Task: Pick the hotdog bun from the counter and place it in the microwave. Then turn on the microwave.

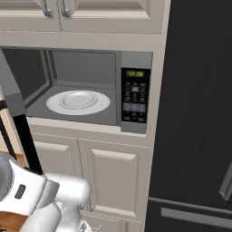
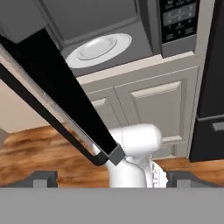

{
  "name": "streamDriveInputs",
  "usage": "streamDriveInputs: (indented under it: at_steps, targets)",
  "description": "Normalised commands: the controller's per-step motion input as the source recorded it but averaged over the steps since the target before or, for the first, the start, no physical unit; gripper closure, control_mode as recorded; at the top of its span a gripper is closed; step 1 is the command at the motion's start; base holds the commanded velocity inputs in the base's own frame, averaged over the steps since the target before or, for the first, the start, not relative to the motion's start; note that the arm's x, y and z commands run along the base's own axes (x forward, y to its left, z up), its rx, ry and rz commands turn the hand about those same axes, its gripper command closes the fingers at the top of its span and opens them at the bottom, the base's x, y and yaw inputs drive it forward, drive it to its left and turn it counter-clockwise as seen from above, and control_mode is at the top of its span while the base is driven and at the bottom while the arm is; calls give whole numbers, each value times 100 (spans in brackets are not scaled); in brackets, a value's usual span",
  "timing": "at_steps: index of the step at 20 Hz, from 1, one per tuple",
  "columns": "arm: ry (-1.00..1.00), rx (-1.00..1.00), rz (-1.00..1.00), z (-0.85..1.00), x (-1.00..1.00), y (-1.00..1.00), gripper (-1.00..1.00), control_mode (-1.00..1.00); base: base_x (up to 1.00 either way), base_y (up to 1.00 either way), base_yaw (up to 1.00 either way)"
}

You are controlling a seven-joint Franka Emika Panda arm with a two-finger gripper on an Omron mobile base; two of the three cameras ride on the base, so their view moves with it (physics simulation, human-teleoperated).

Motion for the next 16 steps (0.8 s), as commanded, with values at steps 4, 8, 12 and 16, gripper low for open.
streamDriveInputs:
  at_steps: [4, 8, 12, 16]
  targets:
    - [0, 29, 0, 2, -3, -33, -100, -100, 0, 0, 0]
    - [1, 30, -3, 0, 0, -26, -100, -100, 0, 0, 0]
    - [1, 30, -6, -6, 0, -16, -100, -100, 0, 0, 0]
    - [0, 26, -12, -17, 6, -1, -100, -100, 0, 0, 0]
